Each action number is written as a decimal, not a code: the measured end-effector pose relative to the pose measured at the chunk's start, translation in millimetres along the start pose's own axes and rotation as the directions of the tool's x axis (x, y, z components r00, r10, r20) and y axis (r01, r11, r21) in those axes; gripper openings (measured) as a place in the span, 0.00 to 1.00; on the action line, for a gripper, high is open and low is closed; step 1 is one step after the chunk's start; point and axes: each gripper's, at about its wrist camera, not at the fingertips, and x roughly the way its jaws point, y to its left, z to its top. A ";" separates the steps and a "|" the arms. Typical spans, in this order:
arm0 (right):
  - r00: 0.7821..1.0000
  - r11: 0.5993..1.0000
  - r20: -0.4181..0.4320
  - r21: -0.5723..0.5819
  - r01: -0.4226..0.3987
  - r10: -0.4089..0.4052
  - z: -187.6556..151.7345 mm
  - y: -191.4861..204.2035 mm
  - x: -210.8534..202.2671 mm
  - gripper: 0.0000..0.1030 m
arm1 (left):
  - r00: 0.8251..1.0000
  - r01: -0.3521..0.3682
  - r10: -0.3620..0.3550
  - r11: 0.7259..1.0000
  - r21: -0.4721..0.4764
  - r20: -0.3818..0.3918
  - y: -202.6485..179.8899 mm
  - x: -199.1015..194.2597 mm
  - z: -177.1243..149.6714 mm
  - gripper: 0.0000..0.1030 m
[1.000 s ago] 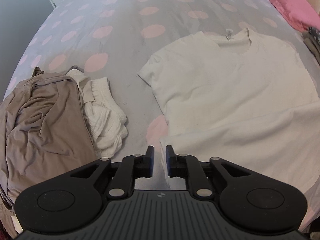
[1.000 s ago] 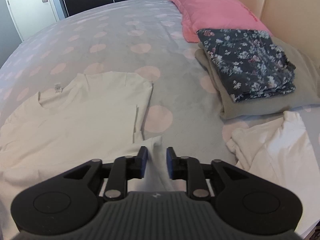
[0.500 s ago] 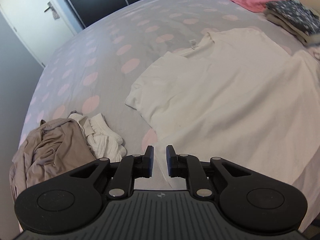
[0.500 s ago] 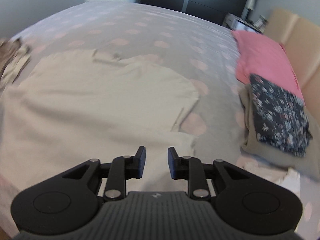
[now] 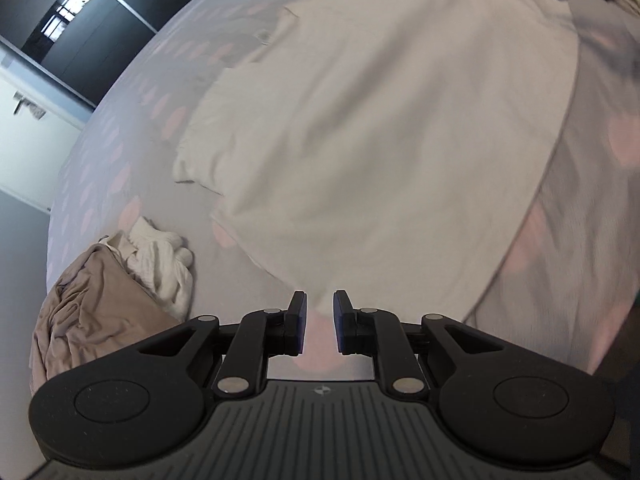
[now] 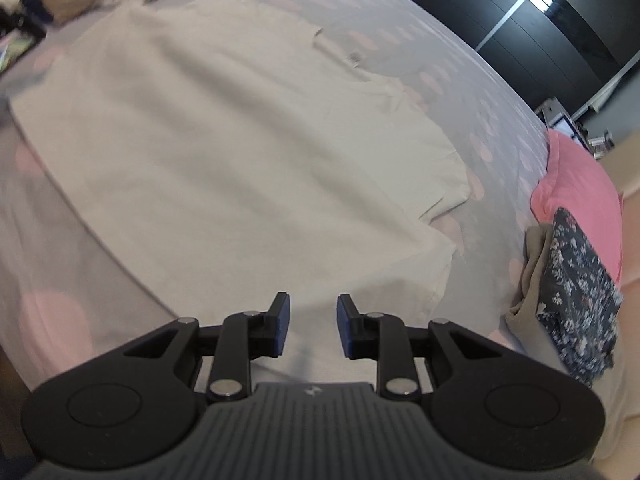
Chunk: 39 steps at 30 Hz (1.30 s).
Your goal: Fold clothes
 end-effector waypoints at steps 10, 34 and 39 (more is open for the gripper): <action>0.998 0.988 -0.053 -0.150 0.026 -0.034 -24.8 14.9 9.8 0.29 | 0.997 -0.072 0.057 0.915 0.396 0.049 -70.6 4.4 -51.1 0.36; 0.999 0.976 -0.032 -0.216 0.036 -0.044 -35.7 17.5 11.7 0.33 | 0.855 -0.473 0.490 0.600 0.646 0.170 -156.7 72.2 -65.1 0.20; 0.996 0.944 -0.030 -0.323 0.073 -0.087 -49.7 18.7 12.2 0.34 | 0.853 -0.473 0.489 0.575 0.668 0.183 -158.7 71.4 -59.9 0.19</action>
